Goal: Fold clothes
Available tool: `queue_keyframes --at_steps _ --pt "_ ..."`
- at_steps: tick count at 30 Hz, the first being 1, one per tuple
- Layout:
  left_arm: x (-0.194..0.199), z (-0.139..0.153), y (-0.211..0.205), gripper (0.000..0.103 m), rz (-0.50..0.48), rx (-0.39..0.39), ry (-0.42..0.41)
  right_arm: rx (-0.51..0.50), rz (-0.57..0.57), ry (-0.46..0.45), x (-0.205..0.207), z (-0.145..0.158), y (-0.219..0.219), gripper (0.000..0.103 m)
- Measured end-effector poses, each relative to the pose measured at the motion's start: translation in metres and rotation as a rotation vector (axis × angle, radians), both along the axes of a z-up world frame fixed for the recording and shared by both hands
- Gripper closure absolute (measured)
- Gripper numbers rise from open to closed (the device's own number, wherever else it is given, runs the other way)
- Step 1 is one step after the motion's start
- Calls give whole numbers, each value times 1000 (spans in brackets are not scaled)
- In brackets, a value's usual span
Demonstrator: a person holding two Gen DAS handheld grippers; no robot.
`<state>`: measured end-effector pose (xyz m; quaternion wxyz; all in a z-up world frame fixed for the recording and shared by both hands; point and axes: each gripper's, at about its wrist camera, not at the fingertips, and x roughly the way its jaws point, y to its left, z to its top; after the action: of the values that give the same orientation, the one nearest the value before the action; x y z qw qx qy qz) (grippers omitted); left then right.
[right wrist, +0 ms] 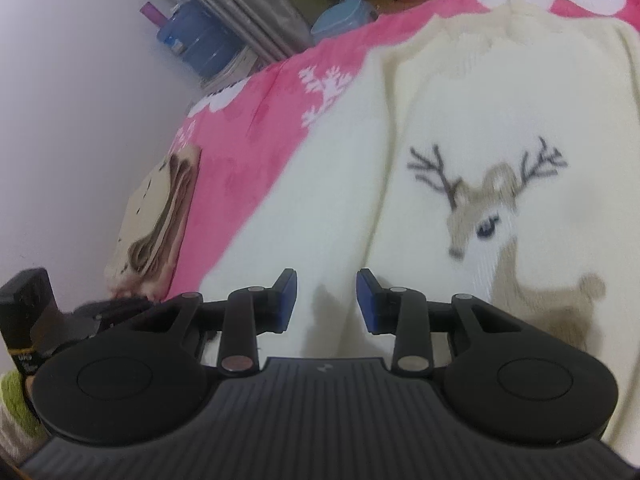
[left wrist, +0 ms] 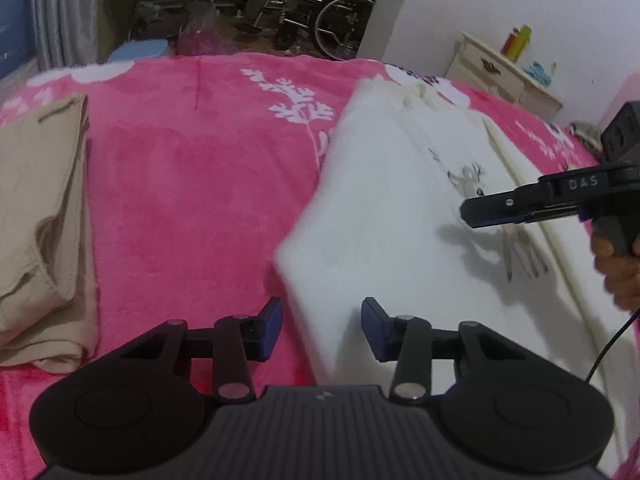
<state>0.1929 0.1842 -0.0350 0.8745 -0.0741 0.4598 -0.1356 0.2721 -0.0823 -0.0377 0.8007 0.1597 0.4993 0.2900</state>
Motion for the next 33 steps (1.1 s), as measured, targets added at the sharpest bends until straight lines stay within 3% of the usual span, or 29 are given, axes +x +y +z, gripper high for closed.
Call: queue_keyframes --at_steps 10,17,18,20,25,33 --pt "16 -14 11 70 75 -120 20 -49 -80 -49 40 -15 16 72" --pt "20 -19 15 72 111 -162 15 -10 -124 -38 63 -24 18 72" --pt "21 -20 16 73 117 -168 15 -5 -117 -48 63 -23 18 75" --pt "20 -21 16 76 125 -175 7 5 -102 -69 63 -22 19 97" --pt "16 -22 20 84 163 -209 -13 10 -81 -139 64 -14 21 98" --pt "16 -26 29 85 238 -276 -7 10 -80 -168 75 -12 28 98"
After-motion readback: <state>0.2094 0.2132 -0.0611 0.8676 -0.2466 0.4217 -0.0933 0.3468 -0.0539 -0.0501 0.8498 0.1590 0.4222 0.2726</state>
